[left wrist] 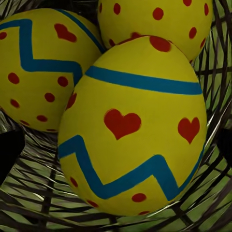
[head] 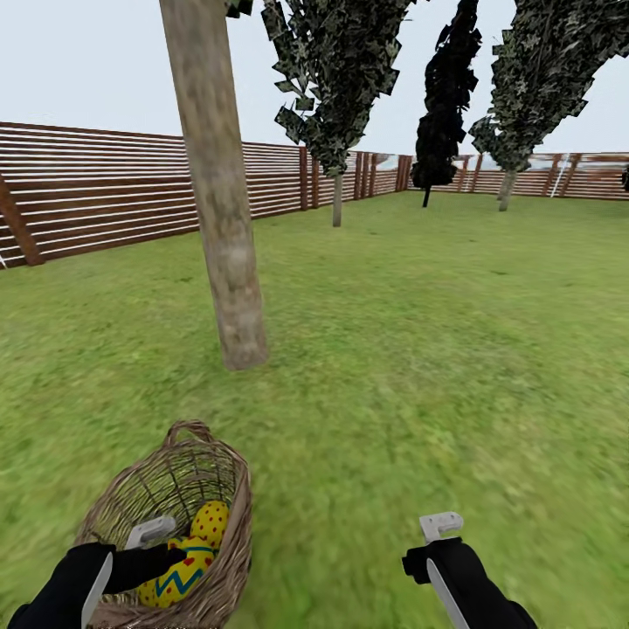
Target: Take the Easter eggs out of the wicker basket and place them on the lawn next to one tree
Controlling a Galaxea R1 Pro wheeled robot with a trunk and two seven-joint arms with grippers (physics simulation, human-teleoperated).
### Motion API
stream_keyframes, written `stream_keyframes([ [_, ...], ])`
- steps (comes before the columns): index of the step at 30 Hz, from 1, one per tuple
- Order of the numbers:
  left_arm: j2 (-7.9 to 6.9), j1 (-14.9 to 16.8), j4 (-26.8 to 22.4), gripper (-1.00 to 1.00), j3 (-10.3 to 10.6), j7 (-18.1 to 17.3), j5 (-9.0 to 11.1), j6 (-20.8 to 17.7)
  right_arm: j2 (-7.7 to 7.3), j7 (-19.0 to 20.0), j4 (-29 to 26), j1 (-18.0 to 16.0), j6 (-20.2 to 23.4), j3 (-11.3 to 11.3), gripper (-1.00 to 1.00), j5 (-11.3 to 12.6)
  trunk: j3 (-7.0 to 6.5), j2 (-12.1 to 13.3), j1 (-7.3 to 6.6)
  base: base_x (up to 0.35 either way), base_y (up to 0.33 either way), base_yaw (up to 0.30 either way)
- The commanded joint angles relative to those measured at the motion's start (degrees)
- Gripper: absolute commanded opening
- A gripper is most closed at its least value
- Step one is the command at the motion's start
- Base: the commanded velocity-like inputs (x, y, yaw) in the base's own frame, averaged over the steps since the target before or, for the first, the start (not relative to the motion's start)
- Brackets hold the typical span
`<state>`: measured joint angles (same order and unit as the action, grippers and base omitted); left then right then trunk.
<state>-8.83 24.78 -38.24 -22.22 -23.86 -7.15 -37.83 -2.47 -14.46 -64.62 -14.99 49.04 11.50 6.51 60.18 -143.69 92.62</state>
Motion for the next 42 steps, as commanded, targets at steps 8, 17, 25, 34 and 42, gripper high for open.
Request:
stream_keyframes([
  [8, 1.0, 0.07, -0.08, 1.0, -0.28, -0.49, -0.64, -0.15, -0.07, -0.57, -0.06, -0.03, 0.18, 0.22, 1.0, 0.5, 0.95, -0.08, 0.09, 0.0, 0.0, 0.0],
  [17, 1.1, 0.07, -0.26, 1.0, -0.36, -0.49, -0.67, 0.11, -0.04, -0.57, -0.01, -0.03, 0.18, 0.27, 1.0, 0.44, 0.95, -0.08, 0.09, 0.002, -0.031, 0.0],
  [25, 1.1, 0.03, -0.94, 1.0, -0.4, -0.57, -0.68, -0.02, 0.01, -0.57, 0.02, -0.04, 0.18, 0.28, 1.0, 0.47, 0.95, -0.08, 0.09, 0.025, -0.042, 0.0],
  [34, 1.1, 0.04, -0.96, 1.0, -0.37, -0.57, -0.68, -0.06, 0.01, -0.57, 0.02, -0.03, 0.18, 0.28, 1.0, 0.54, 1.39, -0.11, 0.14, 0.0, 0.0, 0.0],
  [42, 1.1, 0.07, -0.96, 1.0, -0.51, -0.57, -0.68, -0.05, 0.03, -0.57, 0.02, -0.03, 0.11, 0.29, 1.0, 0.46, 1.61, -0.12, 0.17, 0.0, 0.0, 0.0],
])
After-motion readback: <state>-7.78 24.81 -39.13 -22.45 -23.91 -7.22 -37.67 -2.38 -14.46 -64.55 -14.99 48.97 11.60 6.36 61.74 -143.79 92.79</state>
